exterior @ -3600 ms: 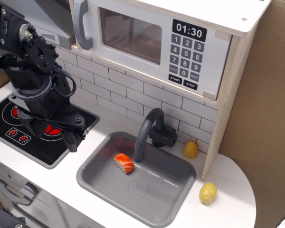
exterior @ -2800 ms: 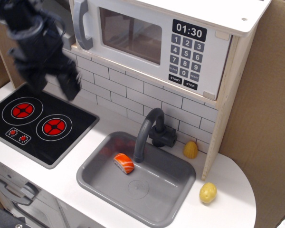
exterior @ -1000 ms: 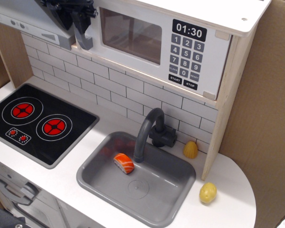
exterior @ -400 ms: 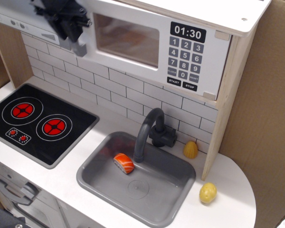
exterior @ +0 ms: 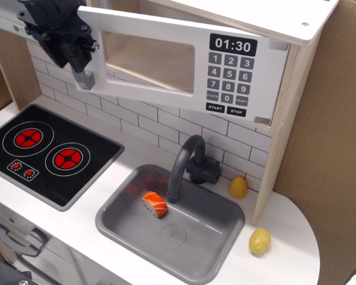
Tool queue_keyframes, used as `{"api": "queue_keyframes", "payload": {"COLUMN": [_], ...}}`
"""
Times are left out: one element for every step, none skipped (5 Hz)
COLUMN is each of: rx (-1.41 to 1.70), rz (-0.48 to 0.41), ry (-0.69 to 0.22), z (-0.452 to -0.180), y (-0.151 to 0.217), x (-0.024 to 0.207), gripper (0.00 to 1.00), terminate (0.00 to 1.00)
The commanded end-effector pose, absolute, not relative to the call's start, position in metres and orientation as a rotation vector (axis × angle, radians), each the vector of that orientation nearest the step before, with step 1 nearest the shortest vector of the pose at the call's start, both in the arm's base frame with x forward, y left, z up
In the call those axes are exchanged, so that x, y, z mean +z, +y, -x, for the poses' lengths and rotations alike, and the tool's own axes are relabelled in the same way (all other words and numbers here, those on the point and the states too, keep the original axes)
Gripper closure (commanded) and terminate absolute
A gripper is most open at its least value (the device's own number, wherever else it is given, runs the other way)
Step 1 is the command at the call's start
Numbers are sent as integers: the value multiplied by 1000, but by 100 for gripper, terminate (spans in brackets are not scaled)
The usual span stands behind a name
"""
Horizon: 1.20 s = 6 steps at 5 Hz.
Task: Open microwave
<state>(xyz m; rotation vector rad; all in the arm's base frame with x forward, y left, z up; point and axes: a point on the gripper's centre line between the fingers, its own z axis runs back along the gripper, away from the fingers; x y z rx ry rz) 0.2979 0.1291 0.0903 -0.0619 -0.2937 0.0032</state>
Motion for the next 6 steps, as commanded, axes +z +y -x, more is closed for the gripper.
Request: {"api": "queue_keyframes", "payload": {"rx": [9,91,194,301,360,374], "rz": [247,336,335,317,278,243], "ry": [-218,-230,-266,-289,-265,-254], "z": [-260,-281,-307,-330,-343,-348], "y": [94,99,114,136,149,155], "x": [174,201,210,206,192,177], "gripper": [0,0,0,0,0,0], "terminate": [0,0,0,0,0,0]}}
